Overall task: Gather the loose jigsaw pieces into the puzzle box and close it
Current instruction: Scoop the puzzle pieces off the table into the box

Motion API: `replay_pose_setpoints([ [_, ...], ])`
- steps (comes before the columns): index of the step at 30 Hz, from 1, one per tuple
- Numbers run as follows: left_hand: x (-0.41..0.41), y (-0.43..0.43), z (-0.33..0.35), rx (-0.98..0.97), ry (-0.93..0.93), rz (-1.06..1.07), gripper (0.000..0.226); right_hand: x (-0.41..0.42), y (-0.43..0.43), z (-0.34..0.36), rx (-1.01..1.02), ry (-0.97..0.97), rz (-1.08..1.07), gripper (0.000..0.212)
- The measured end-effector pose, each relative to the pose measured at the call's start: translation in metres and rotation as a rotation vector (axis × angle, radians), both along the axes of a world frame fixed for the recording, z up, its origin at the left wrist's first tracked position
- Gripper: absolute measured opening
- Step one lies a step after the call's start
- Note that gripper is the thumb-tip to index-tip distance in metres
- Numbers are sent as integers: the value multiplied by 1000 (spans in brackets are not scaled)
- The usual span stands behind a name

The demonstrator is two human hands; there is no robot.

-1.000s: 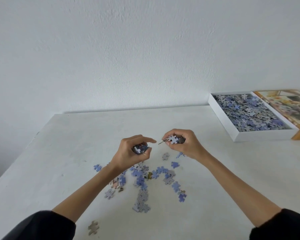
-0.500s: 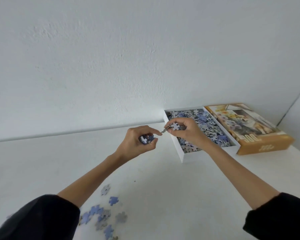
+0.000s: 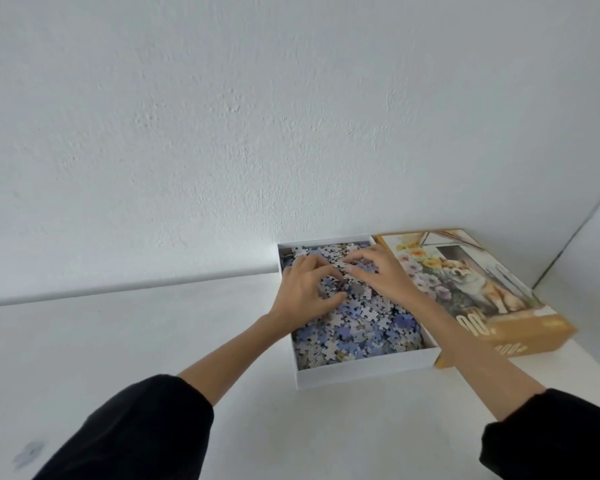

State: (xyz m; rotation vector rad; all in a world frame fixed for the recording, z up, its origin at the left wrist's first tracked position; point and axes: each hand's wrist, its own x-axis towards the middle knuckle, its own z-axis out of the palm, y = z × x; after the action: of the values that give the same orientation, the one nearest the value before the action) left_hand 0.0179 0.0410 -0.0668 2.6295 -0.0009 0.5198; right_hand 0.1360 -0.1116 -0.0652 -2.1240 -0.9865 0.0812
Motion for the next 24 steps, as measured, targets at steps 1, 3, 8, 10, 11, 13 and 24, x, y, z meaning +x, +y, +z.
replay_pose_setpoints([
  [1,2,1,-2,0,5,37,45,2,-1,-4,38,-1,-19,18],
  [3,2,2,-5,23,21,81,37,4,1,-11,85,-8,-42,29],
  [8,-17,-11,-8,106,101,50,53,16,19,-15,-310,-148,-34,30],
  [10,-27,-20,-8,153,201,12,60,20,26,-15,-321,-245,-45,26],
  [11,-32,-25,-8,163,223,15,61,20,28,-15,-238,-278,-70,24],
  [13,-38,-31,-7,159,238,42,61,18,27,-12,-61,-296,-89,18],
  [24,-22,-17,-11,327,248,175,85,2,22,-9,-3,-379,-105,17],
])
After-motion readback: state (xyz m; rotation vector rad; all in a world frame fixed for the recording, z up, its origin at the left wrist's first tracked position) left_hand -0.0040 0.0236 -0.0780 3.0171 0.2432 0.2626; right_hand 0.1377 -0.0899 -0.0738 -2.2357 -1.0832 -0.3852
